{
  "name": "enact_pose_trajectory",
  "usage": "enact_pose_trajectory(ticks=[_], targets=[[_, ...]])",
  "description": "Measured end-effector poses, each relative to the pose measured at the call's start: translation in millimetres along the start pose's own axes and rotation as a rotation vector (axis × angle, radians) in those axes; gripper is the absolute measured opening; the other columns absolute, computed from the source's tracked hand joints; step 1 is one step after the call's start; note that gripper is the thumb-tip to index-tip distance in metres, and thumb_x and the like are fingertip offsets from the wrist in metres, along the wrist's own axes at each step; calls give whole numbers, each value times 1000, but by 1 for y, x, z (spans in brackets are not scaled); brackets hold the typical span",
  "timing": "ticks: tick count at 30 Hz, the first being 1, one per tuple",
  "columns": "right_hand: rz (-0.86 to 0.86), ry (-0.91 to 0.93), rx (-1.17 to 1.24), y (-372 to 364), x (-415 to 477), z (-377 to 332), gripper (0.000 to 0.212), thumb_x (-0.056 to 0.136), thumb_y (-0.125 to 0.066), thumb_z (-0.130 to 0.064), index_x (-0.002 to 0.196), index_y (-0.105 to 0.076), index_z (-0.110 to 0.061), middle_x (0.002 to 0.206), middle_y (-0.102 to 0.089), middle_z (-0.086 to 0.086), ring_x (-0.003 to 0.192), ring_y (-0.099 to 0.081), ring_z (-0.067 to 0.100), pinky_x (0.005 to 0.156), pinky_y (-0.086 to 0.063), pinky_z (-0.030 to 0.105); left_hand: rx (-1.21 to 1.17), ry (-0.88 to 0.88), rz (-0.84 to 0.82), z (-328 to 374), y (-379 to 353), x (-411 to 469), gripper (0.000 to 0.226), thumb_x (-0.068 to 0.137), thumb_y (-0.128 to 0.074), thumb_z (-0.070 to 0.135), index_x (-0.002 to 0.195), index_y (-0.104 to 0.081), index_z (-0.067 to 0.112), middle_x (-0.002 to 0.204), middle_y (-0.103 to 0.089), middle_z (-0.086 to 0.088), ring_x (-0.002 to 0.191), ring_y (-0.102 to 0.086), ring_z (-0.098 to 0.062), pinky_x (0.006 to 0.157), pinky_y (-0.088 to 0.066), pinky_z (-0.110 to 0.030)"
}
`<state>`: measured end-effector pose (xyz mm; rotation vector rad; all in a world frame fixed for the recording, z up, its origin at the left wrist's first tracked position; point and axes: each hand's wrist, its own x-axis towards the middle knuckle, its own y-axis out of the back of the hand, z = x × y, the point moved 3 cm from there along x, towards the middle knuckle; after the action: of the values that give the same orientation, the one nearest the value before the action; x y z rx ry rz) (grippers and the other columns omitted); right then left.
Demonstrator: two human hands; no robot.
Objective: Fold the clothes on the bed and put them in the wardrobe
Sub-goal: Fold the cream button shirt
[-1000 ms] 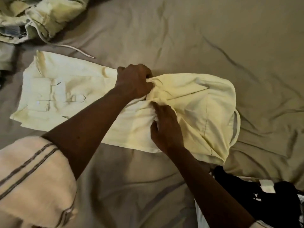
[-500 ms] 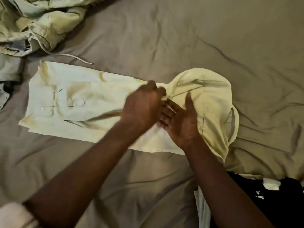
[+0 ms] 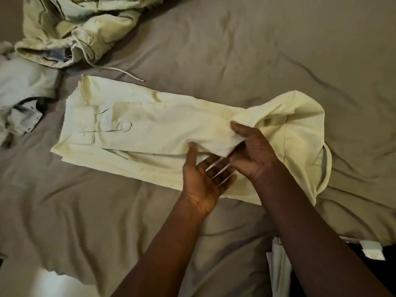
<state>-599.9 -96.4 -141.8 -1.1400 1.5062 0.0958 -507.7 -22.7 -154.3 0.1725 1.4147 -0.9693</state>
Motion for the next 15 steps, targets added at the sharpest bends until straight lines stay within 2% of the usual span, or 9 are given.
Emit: enact_pose_trajectory(ticks=[3,6,8,10,11,12,13,14,15], targets=[[-23,-28,81,0,-13,2,22,97,-58,-5,116,-69,-7,123,-73,13,113,-71,27,94,-59,45,-319,-169,-94,19,0,8,82,84,-58,76,132,-67,10,129,-70,-16,119,-67,-37,108,-48,-55],[8,-12,13,16,-17,11,22,97,-58,-10,115,-70,-11,117,-75,10,100,-74,25,84,-63,43,-465,-394,-38,43,6,14,64,89,-63,62,135,-67,18,134,-69,-13,124,-65,-39,107,-48,-61],[167,-30,-140,36,-12,19,29,101,-56,-22,127,-64,-14,120,-73,10,99,-71,26,79,-61,41,-371,-401,177,52,18,20,38,92,-69,42,121,-72,16,123,-74,-10,108,-72,-34,97,-57,-53],[379,-56,-364,57,-10,27,30,103,-52,-31,120,-67,-12,109,-76,9,86,-72,25,70,-57,35,-169,-362,572,50,39,22,23,86,-74,21,106,-68,11,103,-74,-8,85,-70,-27,85,-59,-41],[482,11,-467,64,-12,30,27,101,-53,-33,109,-69,-13,100,-77,8,78,-72,25,67,-57,35,-38,-393,768,48,48,17,29,83,-73,18,110,-63,13,103,-68,-6,84,-64,-25,83,-55,-39],[599,169,-590,71,-16,29,20,96,-56,-33,100,-67,-17,96,-76,6,76,-71,26,68,-57,36,116,-468,929,46,51,9,46,83,-74,21,125,-56,16,115,-63,-6,95,-61,-26,89,-51,-41],[711,409,-754,75,-23,25,14,90,-60,-31,98,-63,-21,97,-73,4,83,-69,28,75,-57,40,297,-586,1030,45,50,-3,62,83,-75,25,138,-47,19,131,-56,-6,113,-57,-27,99,-47,-46],[764,694,-946,71,-33,20,17,86,-63,-26,102,-60,-22,101,-68,3,92,-66,26,84,-53,40,498,-777,1066,45,46,-14,70,84,-75,27,145,-41,21,143,-49,-6,129,-50,-29,106,-42,-50],[750,989,-1122,64,-42,14,25,85,-65,-19,110,-60,-20,107,-64,2,102,-62,23,92,-49,37,694,-1011,1020,43,38,-20,72,84,-75,28,147,-41,19,151,-44,-7,139,-43,-30,111,-39,-51]])
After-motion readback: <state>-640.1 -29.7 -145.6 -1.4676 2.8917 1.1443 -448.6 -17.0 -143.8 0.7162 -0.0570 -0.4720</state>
